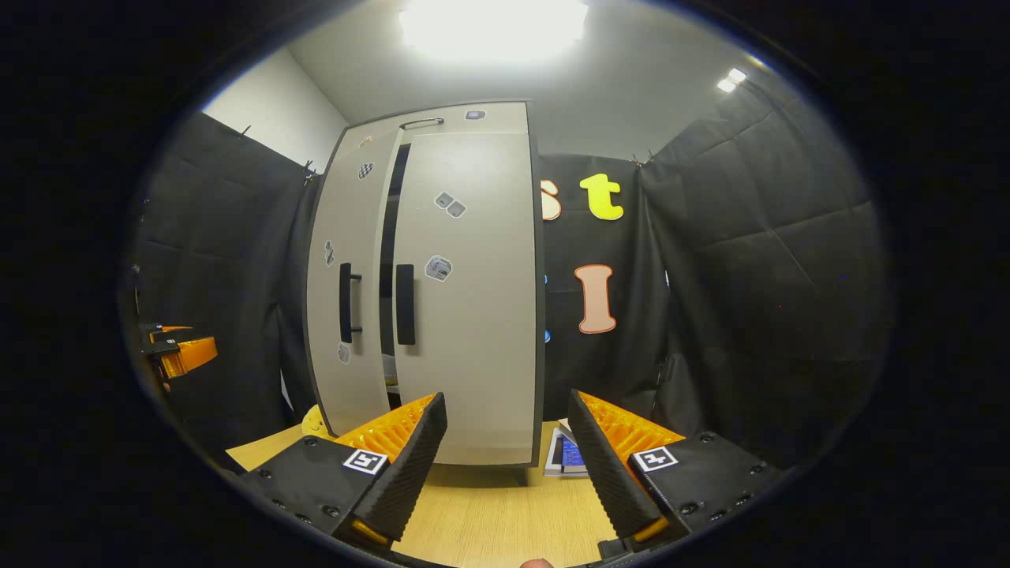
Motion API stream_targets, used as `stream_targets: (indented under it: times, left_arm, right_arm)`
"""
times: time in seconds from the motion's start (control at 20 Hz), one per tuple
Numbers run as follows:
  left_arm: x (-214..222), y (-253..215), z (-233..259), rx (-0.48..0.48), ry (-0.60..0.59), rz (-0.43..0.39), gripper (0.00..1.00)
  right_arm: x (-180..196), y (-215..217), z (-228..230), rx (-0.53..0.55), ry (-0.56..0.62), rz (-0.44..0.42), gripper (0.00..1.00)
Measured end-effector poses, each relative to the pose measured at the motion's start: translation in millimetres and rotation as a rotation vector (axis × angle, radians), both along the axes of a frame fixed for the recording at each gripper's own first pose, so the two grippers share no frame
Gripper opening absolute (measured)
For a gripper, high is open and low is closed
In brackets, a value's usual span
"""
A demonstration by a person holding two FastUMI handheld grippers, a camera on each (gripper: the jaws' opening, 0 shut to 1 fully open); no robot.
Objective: Grab one shoe with the right hand and put it into the shoe cabinet, grab the other shoe with the left hand and put it into the shoe cabinet; then close the right door with the right hand and the left door with the left hand.
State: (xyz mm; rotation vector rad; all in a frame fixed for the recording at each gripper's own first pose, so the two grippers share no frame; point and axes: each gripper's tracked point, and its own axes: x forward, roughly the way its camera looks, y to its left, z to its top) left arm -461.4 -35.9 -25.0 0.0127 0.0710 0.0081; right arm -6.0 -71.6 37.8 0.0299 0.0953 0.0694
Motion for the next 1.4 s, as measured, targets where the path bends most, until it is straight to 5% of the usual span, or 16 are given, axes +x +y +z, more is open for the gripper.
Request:
stream_targets:
  times: [1.4]
  left_arm:
    - [5.4, 24.6, -5.2, -0.005, 0.002, 0.019, 0.92]
  right_arm:
    - [-4.2, -0.8, -0.9, 0.002, -0.06, -0.005, 0.97]
